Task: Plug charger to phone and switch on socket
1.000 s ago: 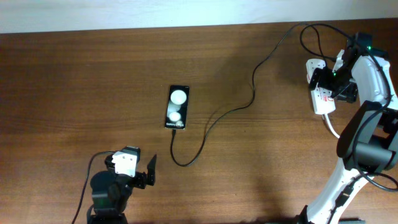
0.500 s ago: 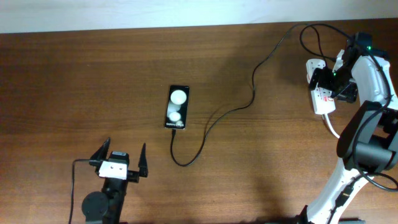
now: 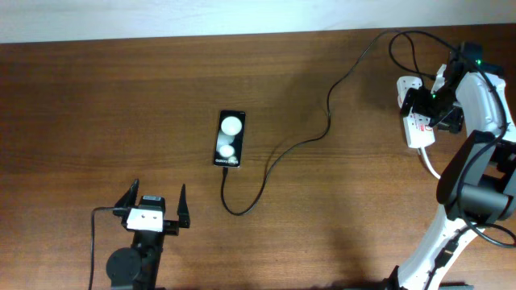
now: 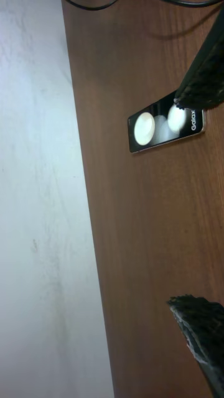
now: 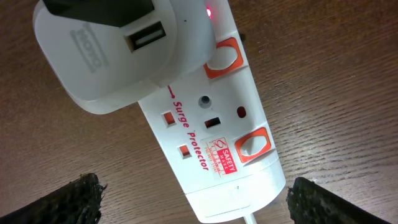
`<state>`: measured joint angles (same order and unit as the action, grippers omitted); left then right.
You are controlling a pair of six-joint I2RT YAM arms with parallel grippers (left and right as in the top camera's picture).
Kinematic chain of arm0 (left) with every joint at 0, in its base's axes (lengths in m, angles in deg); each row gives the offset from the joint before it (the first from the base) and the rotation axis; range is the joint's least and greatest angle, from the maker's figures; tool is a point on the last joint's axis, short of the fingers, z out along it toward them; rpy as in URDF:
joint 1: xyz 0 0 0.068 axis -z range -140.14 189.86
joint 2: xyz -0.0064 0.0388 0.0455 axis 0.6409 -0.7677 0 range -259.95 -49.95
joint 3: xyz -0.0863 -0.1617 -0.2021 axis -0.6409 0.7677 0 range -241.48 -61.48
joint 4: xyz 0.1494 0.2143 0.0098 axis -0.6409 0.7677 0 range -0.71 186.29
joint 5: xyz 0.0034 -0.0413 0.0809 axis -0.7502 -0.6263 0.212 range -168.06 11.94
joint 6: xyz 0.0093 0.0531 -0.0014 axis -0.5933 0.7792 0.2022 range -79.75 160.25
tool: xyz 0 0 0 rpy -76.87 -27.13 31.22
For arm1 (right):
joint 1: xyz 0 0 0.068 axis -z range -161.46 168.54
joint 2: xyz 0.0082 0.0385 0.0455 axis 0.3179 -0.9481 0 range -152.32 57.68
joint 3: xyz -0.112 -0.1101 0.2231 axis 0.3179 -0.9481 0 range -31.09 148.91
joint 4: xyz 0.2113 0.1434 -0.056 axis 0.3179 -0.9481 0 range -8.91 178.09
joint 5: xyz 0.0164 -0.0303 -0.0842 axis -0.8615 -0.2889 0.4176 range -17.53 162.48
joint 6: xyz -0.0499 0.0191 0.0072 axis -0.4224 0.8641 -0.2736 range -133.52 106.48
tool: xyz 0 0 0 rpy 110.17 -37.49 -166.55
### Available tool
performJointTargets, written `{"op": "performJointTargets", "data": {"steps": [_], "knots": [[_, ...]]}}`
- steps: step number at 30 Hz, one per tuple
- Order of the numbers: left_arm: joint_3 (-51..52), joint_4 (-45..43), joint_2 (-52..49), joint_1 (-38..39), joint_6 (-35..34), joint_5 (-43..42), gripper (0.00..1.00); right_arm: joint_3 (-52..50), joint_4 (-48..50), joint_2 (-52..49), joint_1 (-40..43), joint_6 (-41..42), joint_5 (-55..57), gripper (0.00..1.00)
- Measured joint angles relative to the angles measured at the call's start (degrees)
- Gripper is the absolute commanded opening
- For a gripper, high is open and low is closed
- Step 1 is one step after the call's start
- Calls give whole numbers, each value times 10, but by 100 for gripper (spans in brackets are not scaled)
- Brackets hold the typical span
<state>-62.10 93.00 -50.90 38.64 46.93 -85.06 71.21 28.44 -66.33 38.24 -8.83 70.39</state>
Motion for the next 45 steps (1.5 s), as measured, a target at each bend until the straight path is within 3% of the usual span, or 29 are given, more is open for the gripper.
{"op": "performJointTargets", "data": {"steps": [41,45], "knots": [[0,0,0,0,0,0,99,0,0,1,0,0,0,99],[0,0,0,0,0,0,99,-3,-1,41,-2,0,0,99]]}}
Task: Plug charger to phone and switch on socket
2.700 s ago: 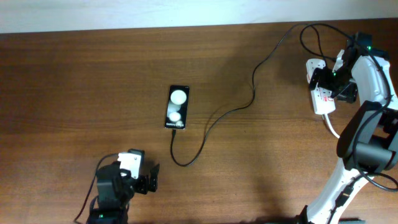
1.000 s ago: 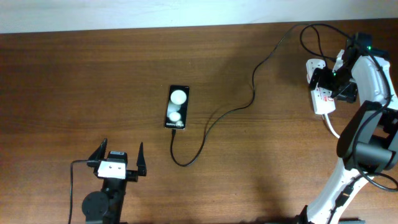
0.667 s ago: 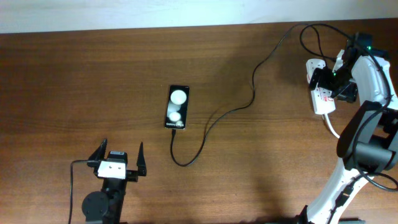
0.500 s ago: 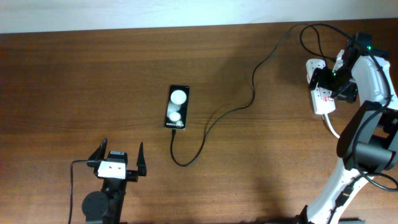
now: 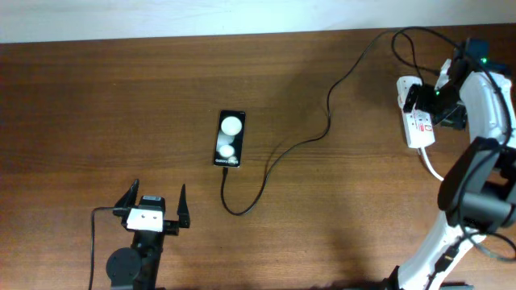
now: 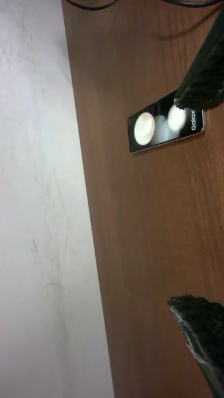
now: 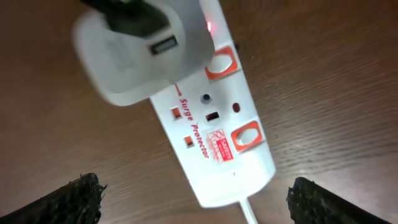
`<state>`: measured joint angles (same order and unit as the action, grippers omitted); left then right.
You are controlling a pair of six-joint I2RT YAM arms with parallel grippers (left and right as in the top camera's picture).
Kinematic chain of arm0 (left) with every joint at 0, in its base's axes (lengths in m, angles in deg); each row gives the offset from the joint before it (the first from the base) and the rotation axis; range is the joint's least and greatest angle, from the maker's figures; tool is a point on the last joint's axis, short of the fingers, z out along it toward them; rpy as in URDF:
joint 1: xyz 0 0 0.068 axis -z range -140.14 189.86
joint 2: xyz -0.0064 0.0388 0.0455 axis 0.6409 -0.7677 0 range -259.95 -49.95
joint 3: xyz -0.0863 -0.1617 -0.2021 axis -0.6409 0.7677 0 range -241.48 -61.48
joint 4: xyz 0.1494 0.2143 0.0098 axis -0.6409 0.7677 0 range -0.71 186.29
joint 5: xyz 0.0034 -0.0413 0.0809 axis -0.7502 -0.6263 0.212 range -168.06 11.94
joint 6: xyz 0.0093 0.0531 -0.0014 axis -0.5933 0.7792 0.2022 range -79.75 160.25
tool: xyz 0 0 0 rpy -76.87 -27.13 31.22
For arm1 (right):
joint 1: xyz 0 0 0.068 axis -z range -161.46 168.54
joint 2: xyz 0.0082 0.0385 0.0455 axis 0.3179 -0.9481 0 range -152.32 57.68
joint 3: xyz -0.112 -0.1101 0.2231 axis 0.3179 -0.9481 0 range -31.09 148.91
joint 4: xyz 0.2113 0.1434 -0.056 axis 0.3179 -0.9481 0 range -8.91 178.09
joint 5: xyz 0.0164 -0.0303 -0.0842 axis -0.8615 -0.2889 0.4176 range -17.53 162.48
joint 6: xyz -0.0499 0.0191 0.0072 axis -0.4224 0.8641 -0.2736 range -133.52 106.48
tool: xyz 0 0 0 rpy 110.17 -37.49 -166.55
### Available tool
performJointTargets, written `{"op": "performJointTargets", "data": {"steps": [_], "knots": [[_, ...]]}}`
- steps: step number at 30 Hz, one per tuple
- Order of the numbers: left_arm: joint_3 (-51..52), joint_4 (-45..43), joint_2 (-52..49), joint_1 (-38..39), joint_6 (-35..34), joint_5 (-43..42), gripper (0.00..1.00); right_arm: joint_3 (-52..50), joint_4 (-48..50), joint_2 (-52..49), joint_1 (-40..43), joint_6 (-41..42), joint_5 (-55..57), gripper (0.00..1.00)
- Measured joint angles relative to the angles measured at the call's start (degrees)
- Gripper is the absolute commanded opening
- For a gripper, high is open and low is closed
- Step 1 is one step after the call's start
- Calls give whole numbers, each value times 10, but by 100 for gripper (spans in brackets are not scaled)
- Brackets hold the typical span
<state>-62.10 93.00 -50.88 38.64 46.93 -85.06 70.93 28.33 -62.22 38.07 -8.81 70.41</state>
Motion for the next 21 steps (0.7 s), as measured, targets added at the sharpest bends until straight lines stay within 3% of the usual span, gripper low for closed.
{"op": "performJointTargets", "data": {"steps": [10,21], "knots": [[0,0,0,0,0,0,99,0,0,288,-49,0,0,99],[0,0,0,0,0,0,99,-1,-1,361,-116,0,0,99]]}}
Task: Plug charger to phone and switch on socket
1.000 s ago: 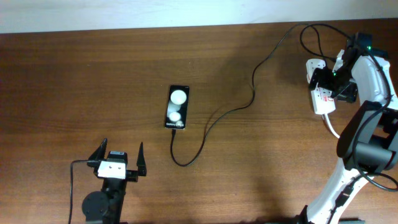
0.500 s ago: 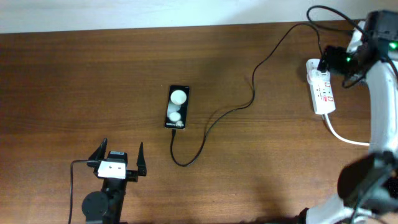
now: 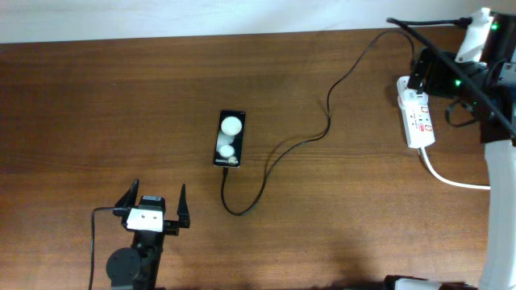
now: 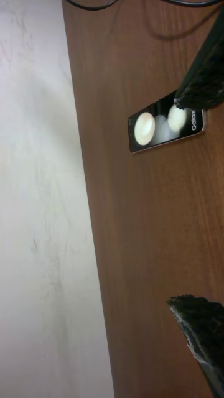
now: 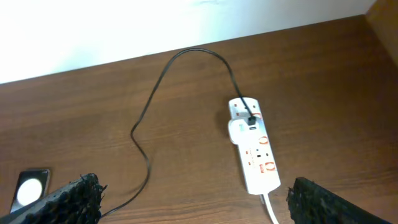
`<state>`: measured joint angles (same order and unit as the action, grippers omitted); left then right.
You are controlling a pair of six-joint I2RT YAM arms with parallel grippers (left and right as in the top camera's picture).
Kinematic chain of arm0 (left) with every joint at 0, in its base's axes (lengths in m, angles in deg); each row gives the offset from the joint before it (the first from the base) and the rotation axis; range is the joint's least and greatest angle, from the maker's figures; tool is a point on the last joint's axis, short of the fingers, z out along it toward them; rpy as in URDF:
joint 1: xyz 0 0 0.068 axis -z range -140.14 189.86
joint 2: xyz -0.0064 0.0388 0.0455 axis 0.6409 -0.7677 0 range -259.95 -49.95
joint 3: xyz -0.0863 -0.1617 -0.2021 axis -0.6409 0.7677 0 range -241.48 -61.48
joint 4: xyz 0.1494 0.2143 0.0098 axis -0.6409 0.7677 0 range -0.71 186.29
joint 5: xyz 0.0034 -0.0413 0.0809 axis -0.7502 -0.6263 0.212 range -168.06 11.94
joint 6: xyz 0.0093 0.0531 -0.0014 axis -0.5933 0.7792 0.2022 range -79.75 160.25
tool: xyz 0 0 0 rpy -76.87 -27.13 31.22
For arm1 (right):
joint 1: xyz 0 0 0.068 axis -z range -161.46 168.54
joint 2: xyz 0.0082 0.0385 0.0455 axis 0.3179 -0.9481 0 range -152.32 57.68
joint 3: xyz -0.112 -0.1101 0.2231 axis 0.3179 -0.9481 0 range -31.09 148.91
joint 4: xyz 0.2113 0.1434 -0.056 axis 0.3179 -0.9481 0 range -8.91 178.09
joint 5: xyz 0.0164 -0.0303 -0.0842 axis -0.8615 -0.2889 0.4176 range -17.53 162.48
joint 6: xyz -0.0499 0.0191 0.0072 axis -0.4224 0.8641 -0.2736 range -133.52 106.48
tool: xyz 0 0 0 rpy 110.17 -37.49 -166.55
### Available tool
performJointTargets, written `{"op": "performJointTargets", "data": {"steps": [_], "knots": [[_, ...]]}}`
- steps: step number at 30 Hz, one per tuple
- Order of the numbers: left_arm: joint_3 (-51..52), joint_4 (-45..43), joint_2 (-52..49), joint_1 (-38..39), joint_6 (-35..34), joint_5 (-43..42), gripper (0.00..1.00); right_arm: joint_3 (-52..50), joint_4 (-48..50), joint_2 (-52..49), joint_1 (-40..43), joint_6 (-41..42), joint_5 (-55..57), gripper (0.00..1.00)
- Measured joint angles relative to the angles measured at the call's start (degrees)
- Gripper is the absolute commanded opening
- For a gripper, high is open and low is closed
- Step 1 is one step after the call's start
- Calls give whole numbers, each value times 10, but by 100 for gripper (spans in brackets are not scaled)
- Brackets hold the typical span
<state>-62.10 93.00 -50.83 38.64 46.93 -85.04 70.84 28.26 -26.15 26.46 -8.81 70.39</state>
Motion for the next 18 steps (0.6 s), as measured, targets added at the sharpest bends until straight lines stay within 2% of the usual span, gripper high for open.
{"op": "performJointTargets", "data": {"steps": [8,12,18], "knots": [[0,0,0,0,0,0,99,-28,-14,8,-30,-4,0,99],[0,0,0,0,0,0,99,-168,-3,32,-30,-31,0,99],[0,0,0,0,0,2,99,-410,124,81,-30,-46,0,99]]}}
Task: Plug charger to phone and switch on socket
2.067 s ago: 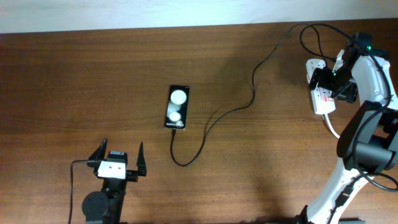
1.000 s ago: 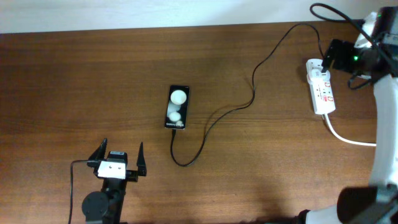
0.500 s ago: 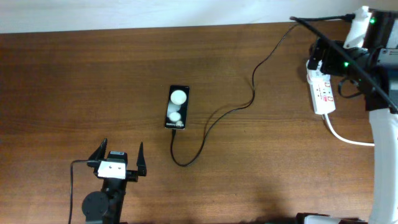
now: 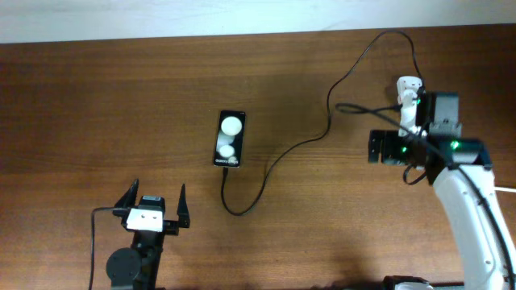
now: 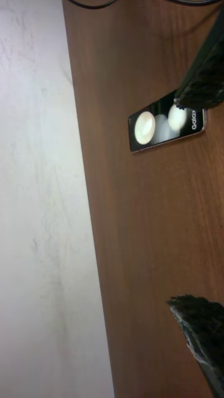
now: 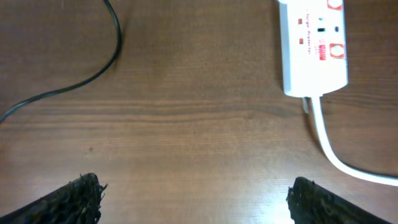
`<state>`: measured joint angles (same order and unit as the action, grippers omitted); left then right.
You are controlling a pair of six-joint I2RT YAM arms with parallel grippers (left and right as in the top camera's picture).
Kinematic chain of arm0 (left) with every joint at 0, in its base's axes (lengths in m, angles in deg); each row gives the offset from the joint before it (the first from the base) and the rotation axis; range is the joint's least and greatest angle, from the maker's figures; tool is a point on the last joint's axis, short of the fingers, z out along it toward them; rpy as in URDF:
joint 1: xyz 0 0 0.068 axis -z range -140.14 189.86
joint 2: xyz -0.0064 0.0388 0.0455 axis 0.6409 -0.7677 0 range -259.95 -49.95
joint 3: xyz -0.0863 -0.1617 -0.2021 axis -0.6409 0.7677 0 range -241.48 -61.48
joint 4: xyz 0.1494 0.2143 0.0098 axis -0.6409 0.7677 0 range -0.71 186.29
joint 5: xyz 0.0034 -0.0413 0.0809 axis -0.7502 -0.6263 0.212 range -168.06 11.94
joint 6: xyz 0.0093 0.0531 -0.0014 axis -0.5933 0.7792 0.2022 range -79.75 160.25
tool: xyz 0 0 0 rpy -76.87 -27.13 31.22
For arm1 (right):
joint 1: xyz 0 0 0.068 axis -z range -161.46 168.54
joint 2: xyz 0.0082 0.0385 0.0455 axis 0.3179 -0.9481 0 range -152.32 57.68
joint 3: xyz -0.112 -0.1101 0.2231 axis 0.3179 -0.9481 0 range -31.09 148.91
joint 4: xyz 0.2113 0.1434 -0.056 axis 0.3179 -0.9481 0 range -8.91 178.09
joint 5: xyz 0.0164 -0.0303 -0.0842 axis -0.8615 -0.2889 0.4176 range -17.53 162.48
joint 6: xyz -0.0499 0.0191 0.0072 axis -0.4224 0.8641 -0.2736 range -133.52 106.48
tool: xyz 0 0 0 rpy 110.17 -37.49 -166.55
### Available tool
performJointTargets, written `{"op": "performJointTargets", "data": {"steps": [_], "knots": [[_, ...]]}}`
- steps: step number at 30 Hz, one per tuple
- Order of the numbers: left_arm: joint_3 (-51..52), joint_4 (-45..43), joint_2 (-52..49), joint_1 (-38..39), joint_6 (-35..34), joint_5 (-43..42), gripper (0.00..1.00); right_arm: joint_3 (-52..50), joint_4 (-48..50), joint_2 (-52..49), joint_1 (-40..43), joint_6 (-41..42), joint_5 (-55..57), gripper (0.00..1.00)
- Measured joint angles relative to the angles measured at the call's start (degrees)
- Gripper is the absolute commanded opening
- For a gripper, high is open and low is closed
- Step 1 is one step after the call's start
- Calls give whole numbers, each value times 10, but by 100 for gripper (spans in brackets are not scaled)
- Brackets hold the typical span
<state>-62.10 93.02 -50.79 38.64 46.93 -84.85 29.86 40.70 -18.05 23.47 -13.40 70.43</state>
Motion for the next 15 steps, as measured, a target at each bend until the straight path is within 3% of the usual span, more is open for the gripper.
{"op": "performJointTargets", "data": {"steps": [7,15], "knots": [[0,0,0,0,0,0,99,-243,204,40,0,-1,-26,99],[0,1,0,0,0,0,99,-382,401,135,0,-1,-41,99]]}}
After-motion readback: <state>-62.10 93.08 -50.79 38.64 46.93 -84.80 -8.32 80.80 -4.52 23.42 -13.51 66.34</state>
